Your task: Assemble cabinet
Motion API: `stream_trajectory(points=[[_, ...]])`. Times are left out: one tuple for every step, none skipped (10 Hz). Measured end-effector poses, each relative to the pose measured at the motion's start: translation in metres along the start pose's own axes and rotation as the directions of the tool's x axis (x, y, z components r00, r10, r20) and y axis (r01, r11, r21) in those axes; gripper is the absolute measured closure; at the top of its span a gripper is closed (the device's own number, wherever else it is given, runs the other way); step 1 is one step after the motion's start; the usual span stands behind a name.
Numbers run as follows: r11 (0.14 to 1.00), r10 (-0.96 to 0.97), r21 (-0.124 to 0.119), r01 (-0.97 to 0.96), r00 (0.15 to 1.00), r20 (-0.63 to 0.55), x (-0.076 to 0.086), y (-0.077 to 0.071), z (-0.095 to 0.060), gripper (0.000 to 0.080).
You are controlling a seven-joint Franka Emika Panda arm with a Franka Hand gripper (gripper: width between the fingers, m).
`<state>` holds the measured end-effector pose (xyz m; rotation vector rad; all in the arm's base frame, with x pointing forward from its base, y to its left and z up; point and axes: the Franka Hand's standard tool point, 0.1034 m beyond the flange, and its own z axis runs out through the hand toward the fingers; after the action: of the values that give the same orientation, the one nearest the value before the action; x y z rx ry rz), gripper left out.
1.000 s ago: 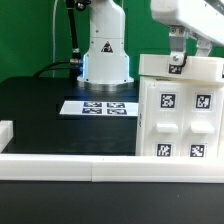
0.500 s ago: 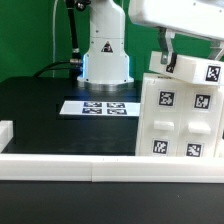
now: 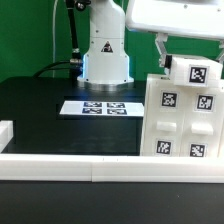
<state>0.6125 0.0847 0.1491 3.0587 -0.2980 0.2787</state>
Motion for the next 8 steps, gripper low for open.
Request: stream_trajectory(points=[[0.993, 0.114, 0.012, -0.113, 0.994, -0.005, -0.0007, -0.0003, 0.0014, 0.0233], [0.984, 0.178, 0.014, -0.178, 0.984, -0.004, -0.0020, -0.0012, 0.0022, 0.0234], [0.958, 0.287, 0.023, -0.287, 0.958, 0.004, -0.0026, -0.0027, 0.0020, 0.0234], [0.928, 0.370, 0.029, -0.371, 0.929, 0.011, -0.0027, -0.0033, 0.0020, 0.0237], [0.911, 0.410, 0.030, -0.411, 0.912, 0.014, -0.0028, -0.0034, 0.0020, 0.0240], [0.848, 0.527, 0.035, -0.528, 0.849, 0.027, -0.0030, -0.0044, 0.0019, 0.0240], [0.815, 0.578, 0.037, -0.579, 0.815, 0.033, -0.0030, -0.0049, 0.0018, 0.0240], [0.732, 0.679, 0.038, -0.680, 0.733, 0.047, -0.0031, -0.0054, 0.0017, 0.0240]])
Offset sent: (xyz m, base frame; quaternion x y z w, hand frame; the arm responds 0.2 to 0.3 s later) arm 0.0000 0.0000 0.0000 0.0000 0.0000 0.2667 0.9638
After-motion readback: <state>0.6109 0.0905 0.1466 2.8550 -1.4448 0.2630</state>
